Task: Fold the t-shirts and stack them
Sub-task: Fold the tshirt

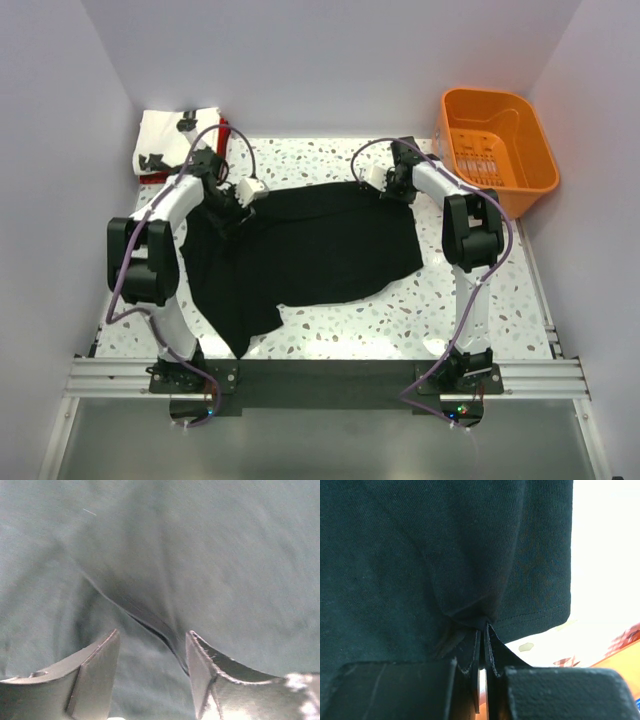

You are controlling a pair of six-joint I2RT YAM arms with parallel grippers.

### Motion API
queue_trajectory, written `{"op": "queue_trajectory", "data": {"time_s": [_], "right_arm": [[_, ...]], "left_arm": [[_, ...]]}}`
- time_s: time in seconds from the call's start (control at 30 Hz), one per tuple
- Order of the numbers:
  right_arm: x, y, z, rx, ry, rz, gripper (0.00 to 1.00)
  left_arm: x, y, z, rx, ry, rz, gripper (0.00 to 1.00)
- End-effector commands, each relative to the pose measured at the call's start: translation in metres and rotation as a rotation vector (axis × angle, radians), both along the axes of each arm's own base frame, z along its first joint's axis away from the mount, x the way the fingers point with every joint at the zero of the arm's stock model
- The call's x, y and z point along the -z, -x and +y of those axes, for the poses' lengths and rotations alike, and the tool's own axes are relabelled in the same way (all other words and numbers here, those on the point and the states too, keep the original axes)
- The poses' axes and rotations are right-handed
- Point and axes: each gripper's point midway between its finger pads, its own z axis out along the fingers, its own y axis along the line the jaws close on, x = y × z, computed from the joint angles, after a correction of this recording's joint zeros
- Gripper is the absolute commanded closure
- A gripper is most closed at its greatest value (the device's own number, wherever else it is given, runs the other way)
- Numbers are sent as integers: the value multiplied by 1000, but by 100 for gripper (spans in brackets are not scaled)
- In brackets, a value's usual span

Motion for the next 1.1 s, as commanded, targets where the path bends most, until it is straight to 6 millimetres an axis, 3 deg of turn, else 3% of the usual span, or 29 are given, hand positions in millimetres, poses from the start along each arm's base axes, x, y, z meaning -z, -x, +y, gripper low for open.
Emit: {"op": "queue_trajectory", "data": {"time_s": [0.0, 0.27, 0.33, 0.37, 0.47, 0.53, 0.63, 0.83, 1.0, 1.07], "right_arm": [[-3, 1, 3, -15, 3, 8, 100], [-3, -1, 4, -16, 0, 5, 100], [-5, -2, 4, -17, -2, 2, 100], [-5, -2, 4, -16, -1, 0, 100], [-6, -2, 4, -20, 4, -3, 100], [-7, -3, 3, -20, 5, -4, 100], [-7, -3, 3, -21, 7, -5, 100], [-7, -3, 0, -23, 22, -9, 100], [-5, -3, 0, -23, 21, -8, 100], [-5, -4, 0, -17, 25, -10, 100]], "left_arm": [[-3, -38, -7, -173, 64, -11, 39], [14, -72, -16, -322, 113, 45, 41], [15, -71, -18, -316, 125, 61, 51], [13, -69, -23, -299, 151, 66, 63], [-5, -55, -35, -200, 212, 49, 84], [-24, -49, -41, -125, 221, -12, 87], [-20, -25, -47, -37, 186, -7, 85], [4, 19, -50, 108, 80, 42, 71], [-2, 29, -61, 142, 89, 23, 66], [-1, 22, -59, 95, 75, 10, 73]]}}
